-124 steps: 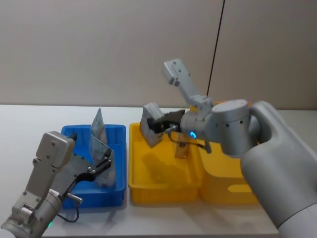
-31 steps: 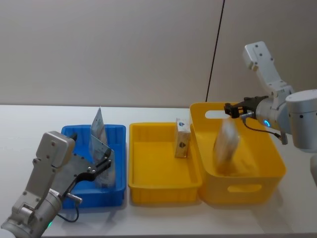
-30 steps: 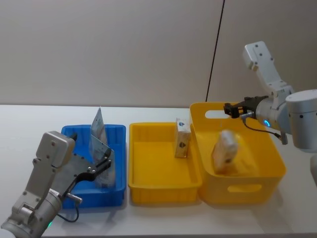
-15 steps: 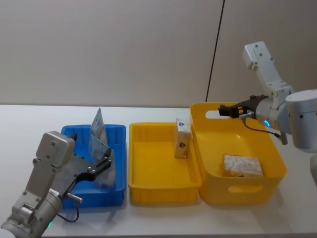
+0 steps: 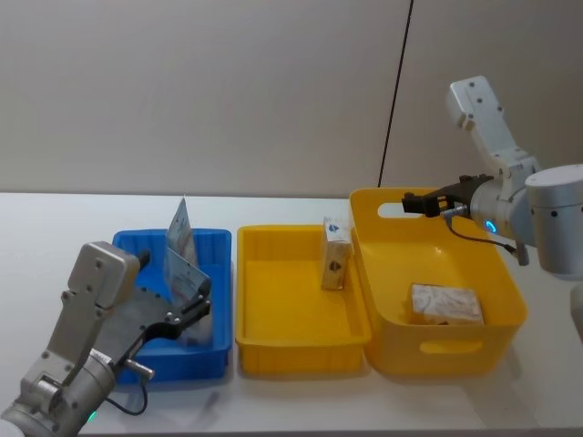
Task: Bimanual collaborative sorting of washing and personal care products
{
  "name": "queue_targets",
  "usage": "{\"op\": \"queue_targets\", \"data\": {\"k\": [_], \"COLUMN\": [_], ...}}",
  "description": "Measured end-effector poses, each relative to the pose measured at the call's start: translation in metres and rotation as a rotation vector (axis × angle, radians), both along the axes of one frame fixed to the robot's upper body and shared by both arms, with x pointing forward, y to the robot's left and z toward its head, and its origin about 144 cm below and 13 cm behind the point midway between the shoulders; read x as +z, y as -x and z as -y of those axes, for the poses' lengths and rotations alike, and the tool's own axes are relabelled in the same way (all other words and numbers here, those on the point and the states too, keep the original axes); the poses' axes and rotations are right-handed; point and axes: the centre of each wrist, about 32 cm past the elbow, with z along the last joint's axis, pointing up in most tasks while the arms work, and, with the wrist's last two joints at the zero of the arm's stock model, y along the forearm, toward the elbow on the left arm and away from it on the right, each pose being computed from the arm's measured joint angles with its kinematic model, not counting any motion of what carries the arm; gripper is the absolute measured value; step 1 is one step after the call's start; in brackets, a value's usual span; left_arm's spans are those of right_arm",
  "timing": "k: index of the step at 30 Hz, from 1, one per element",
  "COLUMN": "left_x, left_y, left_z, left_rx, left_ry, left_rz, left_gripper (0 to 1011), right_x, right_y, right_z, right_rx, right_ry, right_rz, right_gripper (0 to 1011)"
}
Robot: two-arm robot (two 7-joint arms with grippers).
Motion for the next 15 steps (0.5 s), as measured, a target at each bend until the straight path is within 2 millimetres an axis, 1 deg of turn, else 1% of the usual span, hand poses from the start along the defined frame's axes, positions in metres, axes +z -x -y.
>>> {"op": "queue_targets", "data": {"k": [15], "left_x": [0.0013], "left_y": [0.0032], "left_z": [-0.0007], "left_rx": [-0.024], "left_ry": [-0.01], "left_rz": [-0.056], "left_gripper": [1001], "right_x": [0.0], "right_y": [0.0], "right_z": [0.0], "right_rx": [0.0], "right_ry": [0.0], "right_rz": [0.0], "right_gripper": [1003]}}
